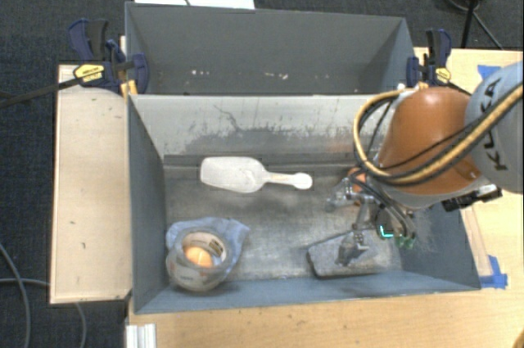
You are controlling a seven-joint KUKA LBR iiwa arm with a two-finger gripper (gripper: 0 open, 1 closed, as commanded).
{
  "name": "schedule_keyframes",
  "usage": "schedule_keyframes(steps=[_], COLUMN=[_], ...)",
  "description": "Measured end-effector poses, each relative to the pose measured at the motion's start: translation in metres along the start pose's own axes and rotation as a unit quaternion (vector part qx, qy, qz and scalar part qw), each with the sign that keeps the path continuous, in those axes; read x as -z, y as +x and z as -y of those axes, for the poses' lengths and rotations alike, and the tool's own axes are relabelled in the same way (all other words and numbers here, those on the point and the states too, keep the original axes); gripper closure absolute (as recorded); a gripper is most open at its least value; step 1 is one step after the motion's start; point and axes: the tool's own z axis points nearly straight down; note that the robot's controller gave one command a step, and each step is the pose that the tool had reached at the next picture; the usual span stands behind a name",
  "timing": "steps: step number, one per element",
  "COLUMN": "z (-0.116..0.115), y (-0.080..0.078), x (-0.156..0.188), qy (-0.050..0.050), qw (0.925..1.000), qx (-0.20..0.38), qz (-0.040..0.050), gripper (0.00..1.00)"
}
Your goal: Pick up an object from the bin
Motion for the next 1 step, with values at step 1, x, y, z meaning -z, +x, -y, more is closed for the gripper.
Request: schedule_keyframes(steps=[1], z=[0.0], y=[-0.0019], x=[0.0032], qy=[0.0], qw=[1.0], qx=[0.0], qz=[0.0038], gripper=[0.0])
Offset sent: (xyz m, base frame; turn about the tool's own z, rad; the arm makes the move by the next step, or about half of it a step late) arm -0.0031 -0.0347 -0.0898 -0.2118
